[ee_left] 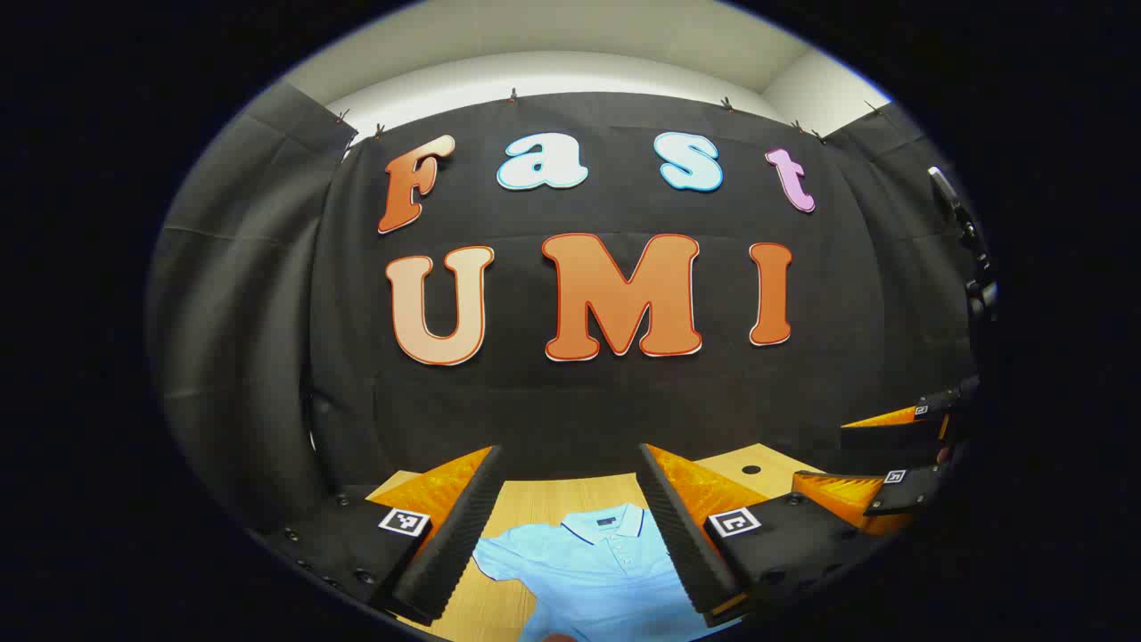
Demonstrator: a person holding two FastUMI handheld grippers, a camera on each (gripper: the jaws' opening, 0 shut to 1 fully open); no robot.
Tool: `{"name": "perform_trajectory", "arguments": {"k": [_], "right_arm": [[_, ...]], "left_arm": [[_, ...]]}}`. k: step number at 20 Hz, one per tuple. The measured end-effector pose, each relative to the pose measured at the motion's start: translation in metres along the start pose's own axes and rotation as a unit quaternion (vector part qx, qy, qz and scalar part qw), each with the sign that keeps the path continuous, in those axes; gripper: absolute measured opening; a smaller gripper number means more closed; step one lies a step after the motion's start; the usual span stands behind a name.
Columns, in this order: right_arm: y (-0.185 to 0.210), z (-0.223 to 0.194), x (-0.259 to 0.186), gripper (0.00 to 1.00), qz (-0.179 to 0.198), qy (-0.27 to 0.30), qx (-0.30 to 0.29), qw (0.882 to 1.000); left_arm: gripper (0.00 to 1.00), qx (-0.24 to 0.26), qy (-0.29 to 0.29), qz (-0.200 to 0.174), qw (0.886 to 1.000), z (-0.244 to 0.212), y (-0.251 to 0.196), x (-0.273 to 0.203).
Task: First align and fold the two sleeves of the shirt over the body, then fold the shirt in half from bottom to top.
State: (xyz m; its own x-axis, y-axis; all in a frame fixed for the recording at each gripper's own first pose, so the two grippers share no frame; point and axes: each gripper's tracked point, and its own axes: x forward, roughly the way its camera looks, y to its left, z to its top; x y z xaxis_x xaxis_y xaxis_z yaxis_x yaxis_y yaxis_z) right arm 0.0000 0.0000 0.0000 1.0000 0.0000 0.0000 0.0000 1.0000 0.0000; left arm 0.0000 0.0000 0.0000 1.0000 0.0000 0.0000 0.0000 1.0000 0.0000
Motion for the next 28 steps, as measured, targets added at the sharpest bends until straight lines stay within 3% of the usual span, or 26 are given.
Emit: {"name": "perform_trajectory", "arguments": {"k": [7, 13, 22, 28], "right_arm": [[-0.008, -0.003, 0.016, 0.98, -0.024, 0.004, 0.011, 1.000], [-0.010, -0.010, 0.028, 0.98, -0.058, 0.019, 0.026, 0.998], [-0.020, -0.062, 0.045, 0.98, -0.128, 0.115, 0.064, 0.983], [-0.039, -0.091, 0.078, 0.98, -0.129, 0.172, 0.067, 0.974]], "left_arm": [[0.96, 0.001, -0.008, -0.002, 1.000, 0.006, 0.004, -0.003], [0.98, 0.004, -0.016, -0.025, 1.000, 0.013, 0.015, -0.007], [0.99, -0.008, -0.008, -0.077, 0.997, 0.005, 0.031, 0.000], [0.98, 0.003, -0.007, -0.089, 0.996, -0.001, 0.031, 0.009]]}}
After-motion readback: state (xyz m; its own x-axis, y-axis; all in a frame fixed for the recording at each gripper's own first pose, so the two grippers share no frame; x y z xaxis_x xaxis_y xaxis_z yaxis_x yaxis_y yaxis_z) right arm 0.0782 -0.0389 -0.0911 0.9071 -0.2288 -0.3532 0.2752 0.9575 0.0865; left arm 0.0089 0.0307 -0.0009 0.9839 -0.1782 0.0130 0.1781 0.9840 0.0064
